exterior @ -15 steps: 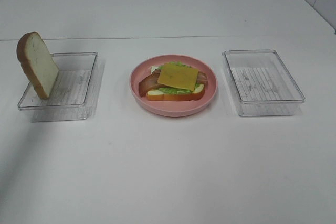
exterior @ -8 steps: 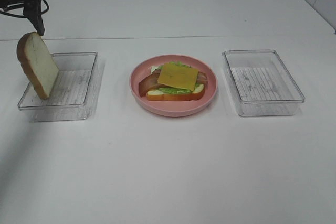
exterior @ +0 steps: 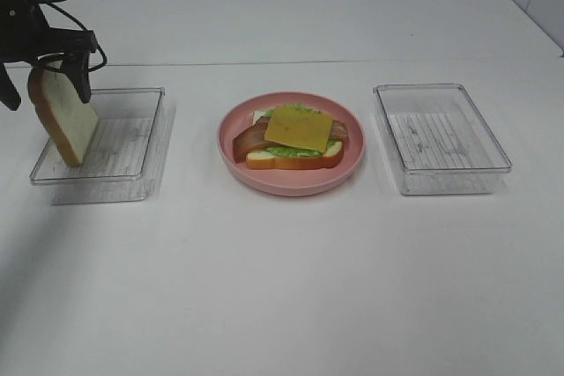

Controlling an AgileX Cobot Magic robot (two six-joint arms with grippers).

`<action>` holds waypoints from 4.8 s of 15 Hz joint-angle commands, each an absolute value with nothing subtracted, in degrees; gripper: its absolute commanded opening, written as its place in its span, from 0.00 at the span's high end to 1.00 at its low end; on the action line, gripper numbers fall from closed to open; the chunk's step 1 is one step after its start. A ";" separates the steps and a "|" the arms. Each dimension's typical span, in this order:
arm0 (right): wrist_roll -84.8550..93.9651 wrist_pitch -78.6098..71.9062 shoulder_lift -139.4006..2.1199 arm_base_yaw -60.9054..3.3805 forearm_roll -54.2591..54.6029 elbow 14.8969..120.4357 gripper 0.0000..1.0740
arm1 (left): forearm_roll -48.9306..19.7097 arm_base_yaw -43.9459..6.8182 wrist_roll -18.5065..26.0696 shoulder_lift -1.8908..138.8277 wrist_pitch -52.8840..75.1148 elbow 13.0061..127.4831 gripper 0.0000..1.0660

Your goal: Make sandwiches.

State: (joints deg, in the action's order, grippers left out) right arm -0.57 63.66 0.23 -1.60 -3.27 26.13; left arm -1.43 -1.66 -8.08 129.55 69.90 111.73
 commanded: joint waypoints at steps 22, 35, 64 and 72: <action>-0.40 63.20 1.43 -1.49 -3.04 25.95 0.21 | -48.93 -12.43 12.09 126.91 61.99 115.51 1.00; -0.40 63.20 1.43 -1.49 -3.04 25.95 0.21 | -54.20 -18.74 10.60 139.40 56.21 115.51 1.00; -0.40 63.20 1.43 -1.49 -3.04 25.95 0.21 | 5.84 -15.07 -9.11 130.18 75.29 133.44 0.21; -0.40 63.20 1.43 -1.49 -3.04 25.95 0.21 | 2.23 1.03 -2.81 103.42 75.17 110.47 0.21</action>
